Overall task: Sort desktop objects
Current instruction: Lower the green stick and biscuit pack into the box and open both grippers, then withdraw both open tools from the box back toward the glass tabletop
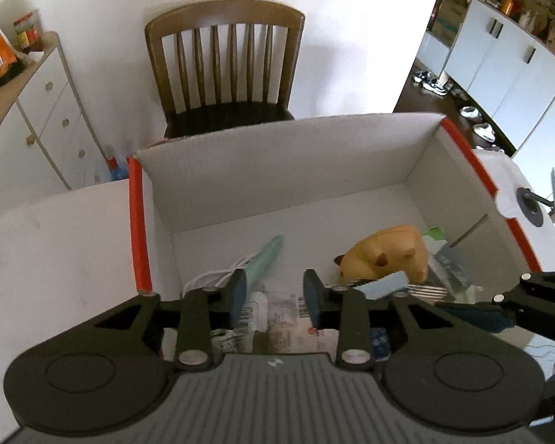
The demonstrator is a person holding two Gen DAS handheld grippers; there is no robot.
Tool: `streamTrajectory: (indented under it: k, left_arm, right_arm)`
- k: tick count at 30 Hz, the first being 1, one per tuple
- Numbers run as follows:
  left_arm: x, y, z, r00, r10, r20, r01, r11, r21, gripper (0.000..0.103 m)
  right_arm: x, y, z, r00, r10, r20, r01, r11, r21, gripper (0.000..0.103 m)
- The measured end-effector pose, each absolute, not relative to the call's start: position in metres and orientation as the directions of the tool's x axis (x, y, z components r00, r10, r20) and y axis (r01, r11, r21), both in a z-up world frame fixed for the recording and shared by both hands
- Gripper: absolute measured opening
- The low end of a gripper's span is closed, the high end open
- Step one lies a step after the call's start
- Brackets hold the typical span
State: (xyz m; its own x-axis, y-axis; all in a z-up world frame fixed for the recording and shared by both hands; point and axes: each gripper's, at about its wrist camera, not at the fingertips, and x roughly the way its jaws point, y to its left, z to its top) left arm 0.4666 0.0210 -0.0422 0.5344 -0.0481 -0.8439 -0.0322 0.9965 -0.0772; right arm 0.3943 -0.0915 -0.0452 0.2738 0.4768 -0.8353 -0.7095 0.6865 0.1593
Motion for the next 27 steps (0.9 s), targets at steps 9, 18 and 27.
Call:
streamTrajectory:
  k: [9, 18, 27]
  left_arm:
    - [0.438, 0.014, -0.010, 0.568, -0.058, -0.821, -0.015, 0.997, -0.080, 0.049]
    - [0.404, 0.010, 0.022, 0.592, -0.064, -0.803, -0.011, 0.996, -0.088, 0.051]
    - [0.369, 0.000, 0.047, 0.622, -0.089, -0.778, 0.016, 0.995, -0.102, 0.056]
  right_arm:
    - [0.382, -0.107, -0.021, 0.307, 0.471, -0.827, -0.699, 0.701, 0.140, 0.047]
    - [0.368, -0.127, 0.005, 0.339, 0.473, -0.813, -0.695, 0.709, 0.123, 0.047]
    - [0.356, -0.150, 0.026, 0.361, 0.476, -0.802, -0.676, 0.726, 0.127, 0.049]
